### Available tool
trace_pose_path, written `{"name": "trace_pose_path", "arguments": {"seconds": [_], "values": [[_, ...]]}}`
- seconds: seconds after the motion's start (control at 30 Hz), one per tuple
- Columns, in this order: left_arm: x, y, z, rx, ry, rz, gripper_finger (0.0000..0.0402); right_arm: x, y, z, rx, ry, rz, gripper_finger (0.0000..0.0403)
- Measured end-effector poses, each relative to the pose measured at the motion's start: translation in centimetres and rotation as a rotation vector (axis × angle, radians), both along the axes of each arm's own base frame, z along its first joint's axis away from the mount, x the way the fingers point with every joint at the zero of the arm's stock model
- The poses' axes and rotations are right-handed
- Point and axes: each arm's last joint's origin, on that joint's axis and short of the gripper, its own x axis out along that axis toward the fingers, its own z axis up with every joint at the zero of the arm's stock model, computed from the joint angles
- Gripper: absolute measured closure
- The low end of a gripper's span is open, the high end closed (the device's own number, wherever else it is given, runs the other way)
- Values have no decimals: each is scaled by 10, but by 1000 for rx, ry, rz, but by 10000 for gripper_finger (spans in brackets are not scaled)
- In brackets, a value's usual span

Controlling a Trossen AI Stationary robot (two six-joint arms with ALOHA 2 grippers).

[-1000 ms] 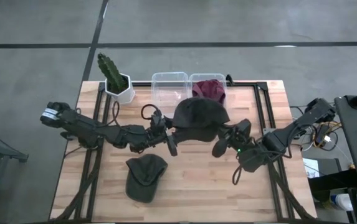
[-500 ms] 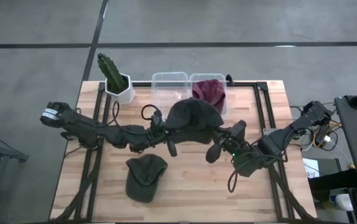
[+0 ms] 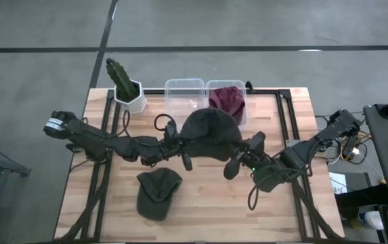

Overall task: Pick & Place hat
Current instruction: Put the right black cap into the left transparent bin

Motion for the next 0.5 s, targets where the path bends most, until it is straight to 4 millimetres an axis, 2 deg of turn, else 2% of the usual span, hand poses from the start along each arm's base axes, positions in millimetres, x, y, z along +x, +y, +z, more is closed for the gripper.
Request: {"name": "trace_pose_path", "arguments": {"seconds": [0.23, 0.5], "values": [[0, 1, 0, -26, -10, 34, 389, -7, -4, -1, 33, 82, 90, 264], [-10, 13, 9, 14, -4, 231, 389, -35, -19, 10, 148, 152, 204, 221]]}}
